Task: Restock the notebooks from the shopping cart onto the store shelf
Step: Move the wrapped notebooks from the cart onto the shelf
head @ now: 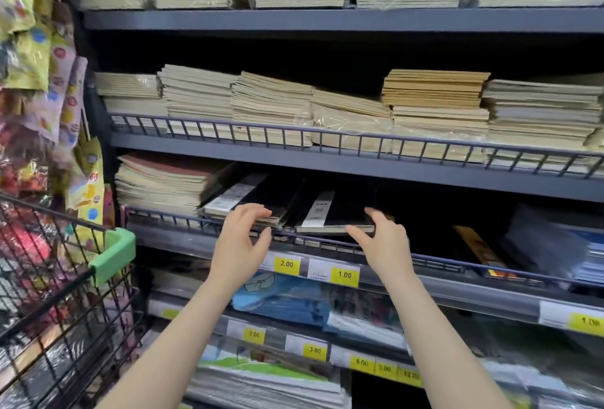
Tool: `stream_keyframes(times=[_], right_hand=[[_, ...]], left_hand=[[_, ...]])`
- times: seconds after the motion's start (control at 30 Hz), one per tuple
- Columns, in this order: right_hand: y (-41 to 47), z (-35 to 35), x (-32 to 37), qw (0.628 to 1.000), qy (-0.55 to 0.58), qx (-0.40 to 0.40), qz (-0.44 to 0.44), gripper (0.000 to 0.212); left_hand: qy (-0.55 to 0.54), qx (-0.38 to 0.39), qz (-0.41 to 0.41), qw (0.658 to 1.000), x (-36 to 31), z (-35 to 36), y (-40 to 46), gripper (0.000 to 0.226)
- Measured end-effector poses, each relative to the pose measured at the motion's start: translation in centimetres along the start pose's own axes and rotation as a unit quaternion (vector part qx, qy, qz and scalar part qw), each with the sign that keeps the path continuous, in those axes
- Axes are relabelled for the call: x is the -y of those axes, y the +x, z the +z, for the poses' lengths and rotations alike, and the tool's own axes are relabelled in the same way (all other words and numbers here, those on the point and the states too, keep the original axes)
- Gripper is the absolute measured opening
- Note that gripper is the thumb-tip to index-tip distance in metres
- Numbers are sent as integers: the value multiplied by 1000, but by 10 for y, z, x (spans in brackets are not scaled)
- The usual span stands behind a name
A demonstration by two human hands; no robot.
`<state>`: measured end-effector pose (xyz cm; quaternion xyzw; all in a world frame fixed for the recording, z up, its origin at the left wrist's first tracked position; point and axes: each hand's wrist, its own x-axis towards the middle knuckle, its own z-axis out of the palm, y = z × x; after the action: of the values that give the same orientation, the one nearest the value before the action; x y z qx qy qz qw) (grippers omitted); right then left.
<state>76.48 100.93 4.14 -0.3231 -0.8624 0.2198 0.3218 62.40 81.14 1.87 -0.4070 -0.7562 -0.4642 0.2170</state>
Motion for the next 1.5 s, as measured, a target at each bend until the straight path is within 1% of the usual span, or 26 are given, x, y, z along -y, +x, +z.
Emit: stream_keyframes(times=[0.07, 0.1, 0.17, 0.33, 0.43, 0.5, 0.57, 0.63, 0.67, 0.73, 0.8, 0.87, 0.97, 1.0, 1.1, 1.2, 1.23, 1.33, 1.4, 1.5], right_hand=[[-1, 3, 0, 993, -120, -1, -17, 40], [-1, 5, 0, 988, -153, -3, -24, 33], [-4, 10, -1, 983, -180, -11, -45, 27], [-8, 14, -4, 978, -188, -43, -76, 27], [-12, 15, -6, 981, -143, -79, -102, 25], [-19, 13, 0, 981, -117, -84, -133, 25], [-30, 9, 11, 978, -117, -53, -167, 28], [-40, 3, 24, 975, -124, 1, -185, 33], [-45, -2, 31, 974, -126, 32, -185, 35], [-54, -14, 43, 972, -125, 101, -174, 30], [-63, -33, 57, 965, -118, 169, -162, 28], [-68, -57, 77, 959, -95, 225, -141, 30], [-74, -98, 116, 948, -78, 288, -108, 35], [-76, -112, 130, 947, -72, 297, -100, 36], [-82, -151, 166, 934, -76, 336, -90, 38], [-92, -178, 193, 926, -76, 361, -83, 37], [-97, -184, 201, 927, -66, 364, -71, 36], [-113, -194, 218, 936, -36, 347, -37, 27], [-126, -194, 230, 942, -21, 334, -18, 23], [-144, -189, 254, 945, -20, 328, -5, 25]], left_hand=[[-4, -11, -1, 1000, 3, 1, 0, 24], [-6, -23, -2, 1000, 3, 1, 0, 24], [-11, -38, -4, 999, 3, 1, 0, 23], [-23, -35, 1, 999, 2, -1, 1, 24], [-32, -29, -5, 999, 0, -6, 7, 24], [-35, -14, -26, 999, -4, -13, 11, 22], [-28, 7, -50, 998, -8, -20, 12, 19], [-21, 42, -79, 996, -17, -29, 11, 17], [-17, 63, -93, 994, -22, -35, 10, 16], [8, 120, -126, 985, -36, -50, 8, 18], [43, 191, -156, 968, -53, -70, 7, 24], [67, 250, -175, 950, -74, -96, 10, 31], [59, 292, -188, 936, -108, -145, 16, 54], [63, 295, -189, 934, -121, -162, 19, 55], [92, 301, -215, 925, -154, -211, 25, 36], [82, 309, -256, 912, -173, -258, 24, 44], [79, 312, -260, 910, -176, -271, 22, 45], [100, 296, -263, 913, -180, -308, 16, 30], [88, 278, -283, 914, -173, -333, 9, 24], [93, 287, -318, 899, -152, -373, 0, 23]])
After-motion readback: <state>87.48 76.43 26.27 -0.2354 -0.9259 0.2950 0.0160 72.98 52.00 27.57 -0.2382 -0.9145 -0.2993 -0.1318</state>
